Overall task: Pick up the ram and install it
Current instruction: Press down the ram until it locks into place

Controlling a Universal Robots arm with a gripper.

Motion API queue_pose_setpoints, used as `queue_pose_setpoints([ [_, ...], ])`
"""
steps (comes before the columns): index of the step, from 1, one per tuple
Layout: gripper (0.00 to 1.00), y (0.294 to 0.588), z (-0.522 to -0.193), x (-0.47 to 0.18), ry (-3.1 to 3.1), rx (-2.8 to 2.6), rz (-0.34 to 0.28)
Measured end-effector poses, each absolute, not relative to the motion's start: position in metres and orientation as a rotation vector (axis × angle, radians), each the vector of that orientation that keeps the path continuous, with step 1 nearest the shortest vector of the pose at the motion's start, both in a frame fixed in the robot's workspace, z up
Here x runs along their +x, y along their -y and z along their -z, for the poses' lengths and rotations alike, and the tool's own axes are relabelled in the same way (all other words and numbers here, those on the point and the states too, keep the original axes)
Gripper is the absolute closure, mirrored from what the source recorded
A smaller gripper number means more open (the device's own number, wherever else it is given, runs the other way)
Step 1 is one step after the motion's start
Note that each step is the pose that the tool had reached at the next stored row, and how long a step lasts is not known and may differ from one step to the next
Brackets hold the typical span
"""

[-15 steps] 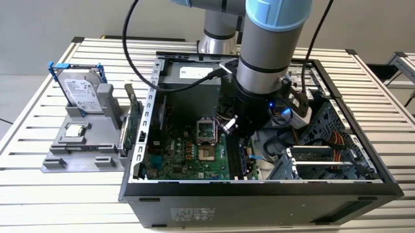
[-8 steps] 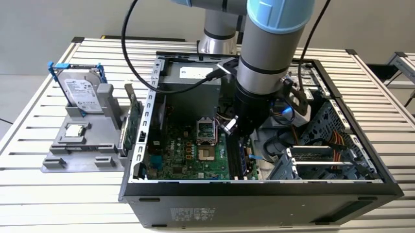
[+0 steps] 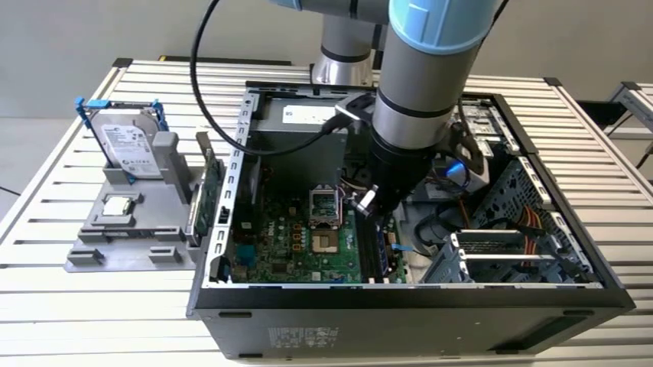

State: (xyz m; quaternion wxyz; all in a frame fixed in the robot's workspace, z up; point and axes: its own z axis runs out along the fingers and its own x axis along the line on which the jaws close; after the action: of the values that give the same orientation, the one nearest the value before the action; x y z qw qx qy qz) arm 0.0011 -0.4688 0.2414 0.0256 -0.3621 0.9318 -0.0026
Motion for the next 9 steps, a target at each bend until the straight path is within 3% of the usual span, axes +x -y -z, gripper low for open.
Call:
queue_pose_setpoints([
  [9,1.0,0.4687,-0.241,0.0011,-2.779,-1.351,0.001],
])
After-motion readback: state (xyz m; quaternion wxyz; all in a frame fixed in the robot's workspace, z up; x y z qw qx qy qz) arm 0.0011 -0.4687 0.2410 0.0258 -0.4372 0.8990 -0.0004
